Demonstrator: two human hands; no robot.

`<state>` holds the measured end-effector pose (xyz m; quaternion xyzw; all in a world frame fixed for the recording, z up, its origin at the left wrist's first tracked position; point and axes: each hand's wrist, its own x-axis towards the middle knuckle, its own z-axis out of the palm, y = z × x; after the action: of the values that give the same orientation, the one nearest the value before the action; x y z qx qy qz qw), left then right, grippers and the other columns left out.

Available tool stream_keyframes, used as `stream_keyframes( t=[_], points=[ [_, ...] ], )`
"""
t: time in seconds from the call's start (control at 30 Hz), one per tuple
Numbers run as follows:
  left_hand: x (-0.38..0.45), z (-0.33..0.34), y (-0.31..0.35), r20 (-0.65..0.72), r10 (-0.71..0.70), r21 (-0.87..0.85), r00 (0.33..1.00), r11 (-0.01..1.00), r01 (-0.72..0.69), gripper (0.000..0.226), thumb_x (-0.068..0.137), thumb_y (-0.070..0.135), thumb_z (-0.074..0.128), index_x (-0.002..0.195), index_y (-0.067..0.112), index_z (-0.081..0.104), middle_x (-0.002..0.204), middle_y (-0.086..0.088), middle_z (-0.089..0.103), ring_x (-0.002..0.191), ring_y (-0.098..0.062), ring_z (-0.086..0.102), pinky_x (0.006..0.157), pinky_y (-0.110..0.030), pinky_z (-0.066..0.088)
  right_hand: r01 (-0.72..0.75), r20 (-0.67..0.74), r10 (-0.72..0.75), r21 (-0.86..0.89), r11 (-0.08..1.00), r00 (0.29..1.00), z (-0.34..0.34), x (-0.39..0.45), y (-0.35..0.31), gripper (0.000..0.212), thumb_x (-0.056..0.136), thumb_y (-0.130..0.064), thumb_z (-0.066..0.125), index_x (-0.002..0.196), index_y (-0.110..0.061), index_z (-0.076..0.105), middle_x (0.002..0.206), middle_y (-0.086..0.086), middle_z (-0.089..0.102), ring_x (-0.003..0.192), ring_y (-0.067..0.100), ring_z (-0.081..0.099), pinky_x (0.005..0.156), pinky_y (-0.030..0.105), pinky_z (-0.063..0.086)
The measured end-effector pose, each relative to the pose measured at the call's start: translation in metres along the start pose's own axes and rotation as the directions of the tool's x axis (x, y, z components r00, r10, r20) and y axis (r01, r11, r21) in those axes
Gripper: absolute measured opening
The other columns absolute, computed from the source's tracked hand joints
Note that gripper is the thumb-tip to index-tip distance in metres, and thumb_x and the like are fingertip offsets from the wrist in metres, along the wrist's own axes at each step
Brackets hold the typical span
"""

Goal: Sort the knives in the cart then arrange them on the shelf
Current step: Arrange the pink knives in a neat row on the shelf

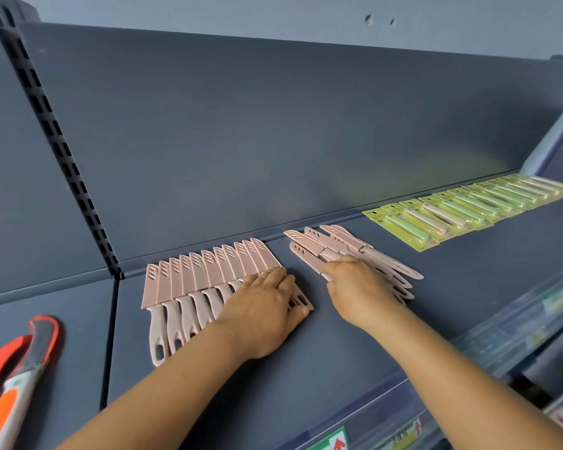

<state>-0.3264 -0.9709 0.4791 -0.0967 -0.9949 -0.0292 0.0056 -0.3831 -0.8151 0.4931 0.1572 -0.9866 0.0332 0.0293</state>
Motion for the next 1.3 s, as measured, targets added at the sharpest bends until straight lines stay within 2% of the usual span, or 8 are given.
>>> stream_keyframes(
  t=[0.13, 0.33, 0.5, 0.73, 0.87, 0.97, 1.13, 1.3],
  points=[
    [-0.001, 0.0, 0.001, -0.002, -0.008, -0.007, 1.0, 1.0, 0.008, 0.064, 0.098, 0.054, 0.027, 0.15, 0.016, 0.02, 0.159, -0.001, 0.014, 0.146, -0.018, 0.012, 0.118, -0.031, 0.005, 0.009, -0.044, -0.009, -0.007, 1.0, 0.999, -0.006, 0.003, -0.008, 0.022, 0.091, -0.003, 0.046, 0.11, -0.011, 0.057, 0.111, 0.008, 0.059, 0.1, 0.029, 0.058, 0.062, 0.029, 0.034],
    [-0.001, 0.0, 0.003, -0.022, -0.016, -0.038, 1.0, 0.999, 0.016, 0.063, 0.098, 0.053, 0.029, 0.149, 0.016, 0.023, 0.156, -0.003, 0.019, 0.144, -0.02, 0.016, 0.117, -0.031, 0.006, -0.115, 0.017, 0.129, 0.582, 0.805, 0.992, -0.006, 0.03, -0.023, 0.031, 0.087, -0.005, 0.051, 0.112, -0.016, 0.066, 0.108, 0.008, 0.069, 0.1, 0.028, 0.061, 0.085, 0.032, 0.051],
    [-0.002, 0.0, 0.003, -0.055, -0.013, -0.076, 0.998, 0.997, 0.009, 0.062, 0.097, 0.053, 0.032, 0.146, 0.016, 0.024, 0.151, -0.001, 0.026, 0.141, -0.019, 0.022, 0.116, -0.029, 0.01, -0.176, 0.121, 0.129, 0.727, 0.664, 0.984, 0.0, 0.038, -0.034, 0.036, 0.087, -0.006, 0.053, 0.119, -0.019, 0.066, 0.113, 0.006, 0.068, 0.103, 0.023, 0.062, 0.091, 0.031, 0.051],
    [-0.002, 0.0, 0.002, -0.061, 0.002, -0.064, 0.998, 0.998, -0.006, 0.062, 0.097, 0.053, 0.031, 0.148, 0.018, 0.023, 0.148, -0.001, 0.028, 0.138, -0.02, 0.026, 0.115, -0.03, 0.012, -0.136, 0.098, 0.095, 0.623, 0.77, 0.991, 0.005, 0.04, -0.039, 0.031, 0.092, -0.006, 0.05, 0.118, -0.011, 0.066, 0.121, 0.01, 0.066, 0.112, 0.025, 0.06, 0.095, 0.032, 0.048],
    [-0.001, 0.0, 0.001, -0.052, 0.017, -0.035, 0.998, 0.999, -0.019, 0.062, 0.098, 0.052, 0.029, 0.15, 0.02, 0.019, 0.153, -0.001, 0.022, 0.141, -0.02, 0.021, 0.118, -0.032, 0.01, -0.106, 0.094, 0.063, 0.588, 0.802, 0.994, 0.007, 0.038, -0.037, 0.036, 0.095, -0.007, 0.046, 0.124, -0.021, 0.062, 0.123, 0.002, 0.064, 0.109, 0.019, 0.06, 0.087, 0.021, 0.045],
    [0.0, -0.001, 0.002, -0.046, 0.039, -0.013, 0.998, 0.999, -0.039, 0.062, 0.099, 0.051, 0.028, 0.151, 0.02, 0.018, 0.157, -0.001, 0.015, 0.145, -0.018, 0.014, 0.118, -0.032, 0.006, -0.077, 0.056, 0.056, 0.547, 0.834, 0.997, 0.005, 0.036, -0.029, 0.039, 0.095, -0.007, 0.044, 0.126, -0.024, 0.061, 0.129, 0.002, 0.06, 0.113, 0.022, 0.057, 0.093, 0.028, 0.047],
    [0.003, -0.005, 0.007, -0.012, 0.054, -0.004, 0.998, 0.999, -0.054, 0.061, 0.099, 0.05, 0.027, 0.151, 0.019, 0.019, 0.159, 0.001, 0.013, 0.147, -0.017, 0.009, 0.117, -0.031, 0.001, -0.074, -0.069, 0.084, 0.133, 0.988, 0.994, 0.003, 0.026, 0.008, 0.041, 0.094, -0.012, 0.044, 0.131, -0.024, 0.052, 0.135, 0.002, 0.045, 0.123, 0.026, 0.038, 0.097, 0.034, 0.04],
    [0.004, -0.007, 0.012, -0.004, 0.062, 0.022, 0.998, 0.998, -0.062, 0.061, 0.099, 0.05, 0.028, 0.15, 0.017, 0.021, 0.157, 0.0, 0.019, 0.146, -0.018, 0.014, 0.116, -0.03, 0.003, -0.056, -0.059, 0.061, 0.084, 0.995, 0.996, 0.011, 0.026, 0.02, 0.027, 0.095, -0.019, 0.048, 0.121, -0.019, 0.056, 0.124, 0.006, 0.051, 0.116, 0.027, 0.045, 0.091, 0.037, 0.047]
  ],
)
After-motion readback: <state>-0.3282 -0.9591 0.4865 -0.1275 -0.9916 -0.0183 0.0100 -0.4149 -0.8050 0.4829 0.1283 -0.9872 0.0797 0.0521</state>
